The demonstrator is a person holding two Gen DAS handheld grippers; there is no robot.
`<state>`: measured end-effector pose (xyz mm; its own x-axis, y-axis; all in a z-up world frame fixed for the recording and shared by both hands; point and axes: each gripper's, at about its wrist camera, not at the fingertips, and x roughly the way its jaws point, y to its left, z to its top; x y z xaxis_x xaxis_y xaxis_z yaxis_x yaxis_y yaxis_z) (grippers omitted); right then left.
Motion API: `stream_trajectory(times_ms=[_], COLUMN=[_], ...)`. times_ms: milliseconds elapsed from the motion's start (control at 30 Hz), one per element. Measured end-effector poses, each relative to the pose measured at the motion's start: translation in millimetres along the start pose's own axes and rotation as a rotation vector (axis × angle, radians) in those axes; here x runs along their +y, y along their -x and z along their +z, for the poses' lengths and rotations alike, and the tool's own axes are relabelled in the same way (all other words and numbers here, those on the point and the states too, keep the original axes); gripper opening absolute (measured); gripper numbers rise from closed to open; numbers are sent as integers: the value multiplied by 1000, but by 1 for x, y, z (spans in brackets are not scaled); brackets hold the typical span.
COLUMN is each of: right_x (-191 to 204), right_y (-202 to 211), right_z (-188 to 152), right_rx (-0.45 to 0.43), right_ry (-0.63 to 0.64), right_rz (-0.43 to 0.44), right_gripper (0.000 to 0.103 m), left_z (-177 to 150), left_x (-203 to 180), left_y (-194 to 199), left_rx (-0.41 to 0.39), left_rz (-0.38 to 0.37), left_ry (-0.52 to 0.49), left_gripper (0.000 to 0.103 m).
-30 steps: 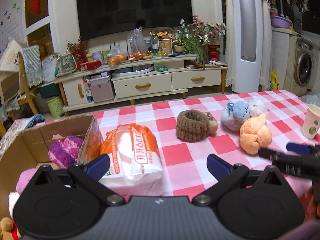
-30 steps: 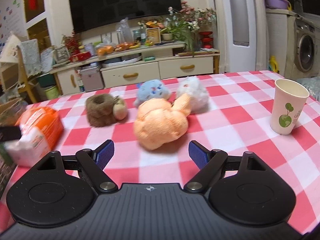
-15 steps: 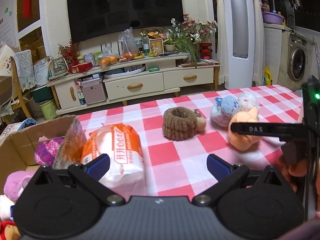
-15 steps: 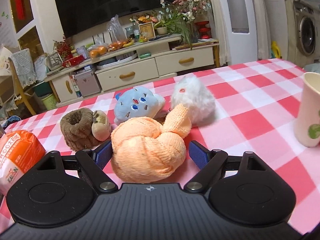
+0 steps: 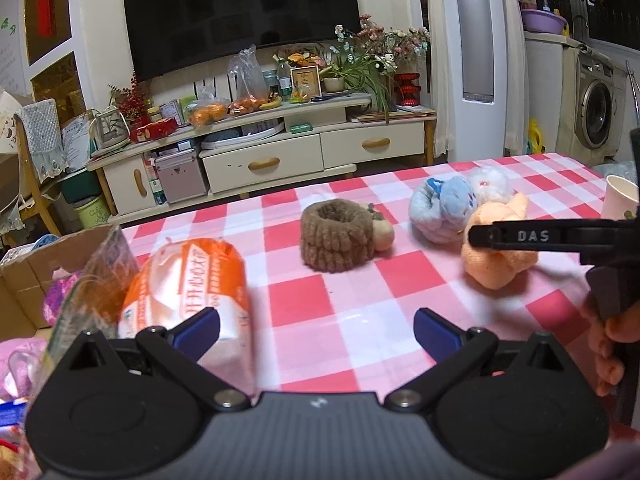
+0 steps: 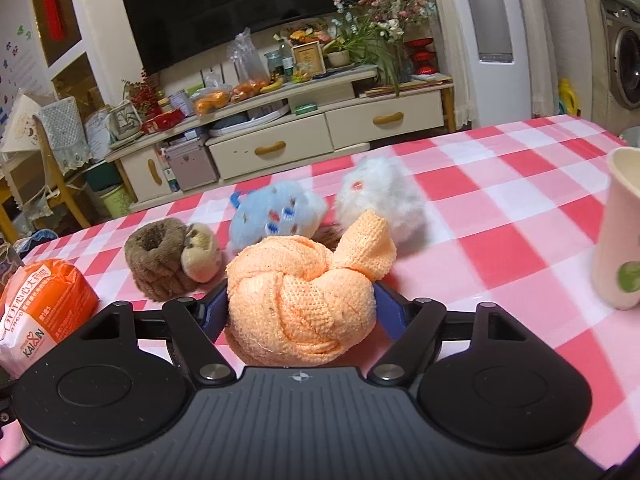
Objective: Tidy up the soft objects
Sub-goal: 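Grasp the orange towel plush with the right tool while the left tool grasps the brown fuzzy ring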
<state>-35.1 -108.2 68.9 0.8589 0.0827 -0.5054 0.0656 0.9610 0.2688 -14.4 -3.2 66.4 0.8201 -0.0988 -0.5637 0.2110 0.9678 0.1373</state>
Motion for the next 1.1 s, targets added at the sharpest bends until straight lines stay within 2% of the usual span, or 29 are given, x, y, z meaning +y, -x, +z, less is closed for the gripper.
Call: stream_trajectory(times_ms=[267,467,667,767,1100], right_x=[-33,-46,-44,-43,-42], right_y=[21,38,44,41,35], right_z=[1,-3,-5,-5,-1], right_rx=[-3,19,24,32,28], right_ry=[-33,-62,-43,-34,-20], right_rz=[-69,-51,-28,-21,-22], right_gripper=[92,93,93,93,100], left_z=[0,8,29,38,55], left_x=[-29,-49,-52,-47,-42], left_y=[-5,-17,-48,-67,-117], left_rx=[2,-6,-16,0,24], left_rz=[-15,-1,51,68,73], left_ry=[-3,-17,1,43,139], left_gripper=[102,102,102,102,102])
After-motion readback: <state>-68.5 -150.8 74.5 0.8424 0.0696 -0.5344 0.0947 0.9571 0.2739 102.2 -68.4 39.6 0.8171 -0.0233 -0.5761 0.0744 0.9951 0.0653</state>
